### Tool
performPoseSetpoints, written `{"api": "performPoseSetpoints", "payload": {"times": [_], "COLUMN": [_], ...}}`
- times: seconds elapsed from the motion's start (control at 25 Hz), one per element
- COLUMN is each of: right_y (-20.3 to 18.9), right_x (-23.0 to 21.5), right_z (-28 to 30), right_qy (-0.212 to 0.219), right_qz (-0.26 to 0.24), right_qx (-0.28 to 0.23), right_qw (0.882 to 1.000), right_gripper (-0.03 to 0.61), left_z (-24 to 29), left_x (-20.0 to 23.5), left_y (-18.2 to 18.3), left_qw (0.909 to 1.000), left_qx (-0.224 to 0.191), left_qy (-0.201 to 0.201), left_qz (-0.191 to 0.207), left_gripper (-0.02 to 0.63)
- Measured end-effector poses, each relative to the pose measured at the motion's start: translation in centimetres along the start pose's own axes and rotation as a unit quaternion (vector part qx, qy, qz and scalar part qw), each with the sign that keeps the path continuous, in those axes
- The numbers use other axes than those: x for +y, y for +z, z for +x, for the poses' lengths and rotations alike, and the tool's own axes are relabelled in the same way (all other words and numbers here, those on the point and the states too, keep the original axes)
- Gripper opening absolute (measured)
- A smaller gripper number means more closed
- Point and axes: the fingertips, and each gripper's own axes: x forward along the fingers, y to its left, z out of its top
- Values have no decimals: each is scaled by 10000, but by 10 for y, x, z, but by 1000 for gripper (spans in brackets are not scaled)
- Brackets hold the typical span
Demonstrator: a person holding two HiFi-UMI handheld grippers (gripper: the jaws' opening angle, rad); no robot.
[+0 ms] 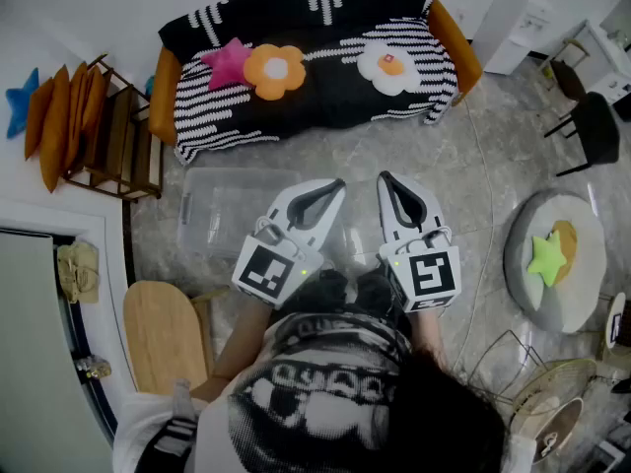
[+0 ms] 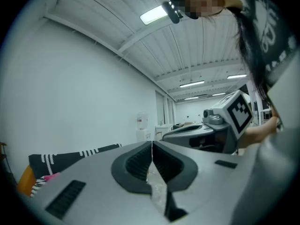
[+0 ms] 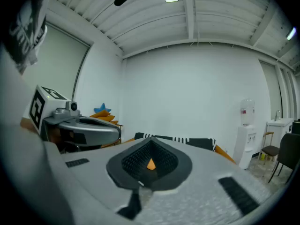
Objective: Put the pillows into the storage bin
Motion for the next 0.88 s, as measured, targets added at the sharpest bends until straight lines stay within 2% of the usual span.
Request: {"api": "performPoseSetpoints", "payload": {"times": [0.52,0.88], "right_y": [-4,-20], "right_x": [12,4], "right_z": [9,17], "right_qy": [-471,-487], "right_qz": [116,291], "right_qx": [59,177], "right_qw": [9988,9982], "right_gripper": [2,2], "left_z": [-19,1], "left_x": [20,30], "left_y": [-7,-12], "left_qw": [9997,9989], "left_qx": [-118,-121], "left_qy": [-188,-441], "left_qz": [-103,-81], "left_gripper": [5,5]}}
